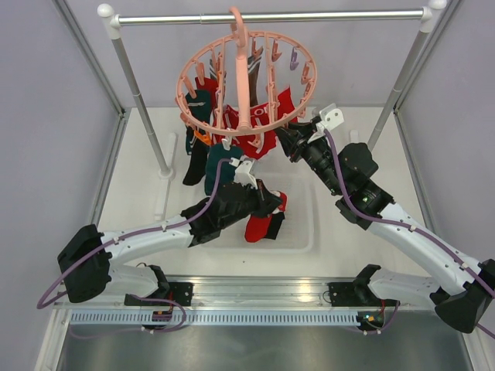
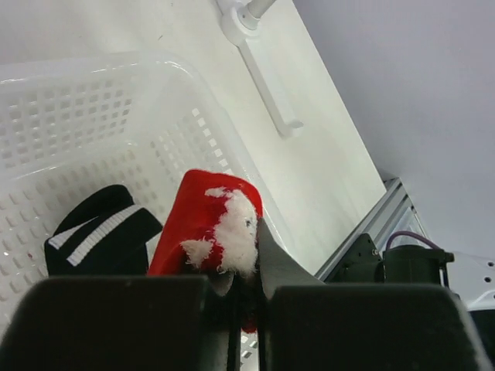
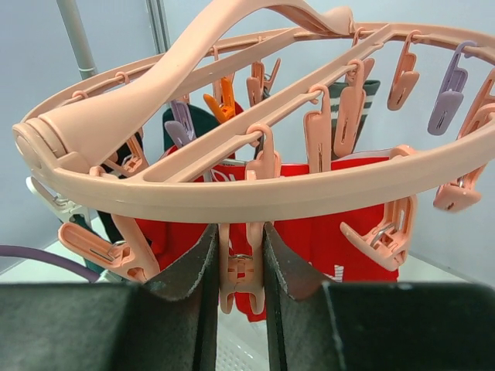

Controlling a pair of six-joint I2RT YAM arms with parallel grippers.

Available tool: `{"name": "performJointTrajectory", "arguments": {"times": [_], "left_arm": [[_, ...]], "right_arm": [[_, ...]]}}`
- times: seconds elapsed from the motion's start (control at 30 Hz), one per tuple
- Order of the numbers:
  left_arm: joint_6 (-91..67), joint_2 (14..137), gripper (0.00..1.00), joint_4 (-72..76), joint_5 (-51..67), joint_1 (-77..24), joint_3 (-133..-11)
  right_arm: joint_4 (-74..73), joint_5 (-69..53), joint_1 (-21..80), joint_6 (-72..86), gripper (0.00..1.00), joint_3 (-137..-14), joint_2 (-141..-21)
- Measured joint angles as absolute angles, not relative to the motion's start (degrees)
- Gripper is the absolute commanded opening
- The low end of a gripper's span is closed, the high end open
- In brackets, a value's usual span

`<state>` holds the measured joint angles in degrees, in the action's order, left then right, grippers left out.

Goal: Remove the socks clipped to the hanger

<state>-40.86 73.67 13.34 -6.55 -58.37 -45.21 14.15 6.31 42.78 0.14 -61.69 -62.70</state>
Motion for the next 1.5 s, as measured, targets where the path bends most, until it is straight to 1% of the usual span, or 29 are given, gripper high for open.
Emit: {"name": "performJointTrajectory", "arguments": {"times": [0.23, 0.27, 0.3, 0.33, 0.37, 0.4, 0.43, 0.5, 0.53, 0.57, 0.63, 0.73, 0.77, 0.87, 0.97, 1.03, 1.17, 1.33, 1.43, 1.5], "left_arm": [[-40.64, 73.76, 0.02, 12.29, -9.23, -57.74, -43.86], [-40.66, 73.78, 0.06, 12.14, -9.47, -57.32, -43.46], [-40.66, 73.84, 0.14, 12.03, -9.61, -56.90, -43.09], [-40.62, 73.89, 0.25, 11.94, -9.87, -56.58, -42.78], [-40.51, 74.00, 0.36, 11.64, -10.15, -56.23, -42.50], [-40.38, 74.15, 0.53, 11.51, -10.31, -55.94, -42.28], [-40.23, 74.35, 0.60, 11.29, -10.33, -55.81, -42.13], [-40.01, 74.52, 0.70, 10.96, -9.93, -55.72, -41.80], [-39.77, 74.52, 0.72, 10.81, -9.78, -55.72, -41.65], [-39.64, 74.52, 0.75, 10.79, -9.32, -55.72, -41.47], [-39.13, 74.46, 0.77, 10.79, -8.34, -55.72, -40.99], [-38.02, 73.95, 0.81, 10.76, -6.52, -55.72, -39.88], [-37.45, 73.60, 0.86, 10.76, -5.39, -55.72, -39.33], [-35.53, 72.73, 0.86, 10.22, -1.28, -55.72, -38.63], [-33.98, 71.50, 0.86, 8.99, 2.83, -55.75, -38.39], [-33.21, 70.46, 0.85, 7.94, 4.91, -55.75, -38.28], [-31.68, 68.38, 0.84, 4.27, 8.05, -55.75, -38.30], [-29.65, 67.22, 0.84, -2.70, 10.98, -55.75, -38.50], [-29.06, 65.56, 0.82, -6.92, 11.18, -55.75, -38.52], [-29.02, 63.81, 0.78, -8.93, 11.16, -55.75, -38.52]], "right_arm": [[13.93, 7.38, 42.81, 0.16, 0.12, -61.69, -62.70], [13.78, 7.77, 42.81, 0.16, 0.15, -61.69, -62.70], [13.65, 8.16, 42.81, 0.16, 0.15, -61.69, -62.70], [13.50, 8.56, 42.81, 0.16, 0.16, -61.69, -62.70], [13.28, 8.97, 42.81, 0.16, 0.21, -61.69, -62.70], [13.17, 9.23, 42.81, 0.16, 0.22, -61.69, -62.70], [13.06, 9.43, 42.81, 0.16, 0.24, -61.69, -62.70], [12.88, 9.78, 42.81, 0.16, 0.28, -61.69, -62.70], [12.86, 9.96, 42.81, 0.27, 0.30, -61.69, -62.70], [12.86, 10.07, 42.81, 0.40, 0.35, -61.69, -62.70], [12.84, 10.24, 42.81, 0.71, 0.39, -61.69, -62.70], [12.82, 10.44, 42.81, 0.86, 0.51, -61.69, -62.70], [12.73, 10.46, 42.81, 0.95, 0.58, -61.69, -62.65], [12.38, 10.44, 42.81, 1.26, 0.68, -61.63, -62.50], [12.10, 10.26, 42.81, 1.67, 0.75, -61.06, -61.69], [11.94, 10.00, 42.81, 2.09, 0.78, -60.10, -60.53], [11.60, 8.14, 42.81, 3.27, 0.79, -56.88, -57.34], [12.40, 1.96, 42.81, 5.28, 0.80, -50.65, -53.47], [13.50, -2.04, 42.81, 6.52, 0.80, -46.04, -52.97], [14.26, -4.16, 43.03, 7.31, 0.80, -43.46, -53.65]]}}
